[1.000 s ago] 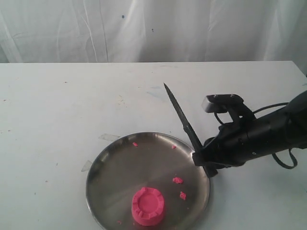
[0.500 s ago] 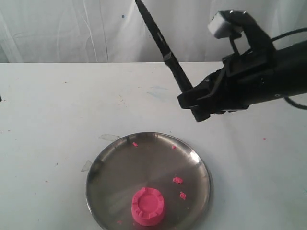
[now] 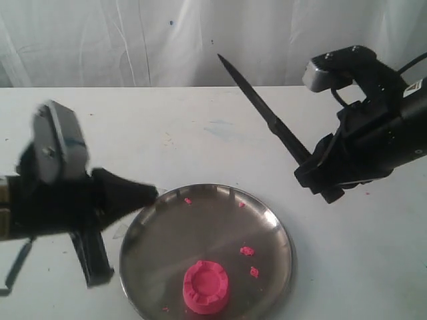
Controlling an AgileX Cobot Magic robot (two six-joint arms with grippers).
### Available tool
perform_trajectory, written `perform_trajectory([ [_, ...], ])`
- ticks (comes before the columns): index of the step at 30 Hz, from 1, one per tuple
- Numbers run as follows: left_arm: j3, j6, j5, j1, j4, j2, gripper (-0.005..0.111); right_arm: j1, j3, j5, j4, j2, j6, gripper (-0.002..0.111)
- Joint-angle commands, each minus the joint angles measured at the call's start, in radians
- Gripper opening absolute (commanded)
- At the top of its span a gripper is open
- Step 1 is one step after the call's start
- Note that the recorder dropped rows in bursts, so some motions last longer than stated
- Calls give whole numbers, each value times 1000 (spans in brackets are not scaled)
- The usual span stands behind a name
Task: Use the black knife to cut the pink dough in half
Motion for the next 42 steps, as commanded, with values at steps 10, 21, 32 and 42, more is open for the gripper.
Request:
perform_trajectory([
  [10, -14, 237, 144, -312, -14, 253, 0, 22, 3, -74, 2, 16, 9, 0],
  [21, -83, -5, 173, -346, 23, 389, 0, 22, 28, -119, 2, 16, 9, 0],
  [32, -83, 7, 326, -346, 19, 409, 0, 22, 28, -115, 4, 16, 9, 0],
  [42, -83, 230, 311, -346, -142, 410, 0, 22, 28, -102, 9, 16, 9, 0],
])
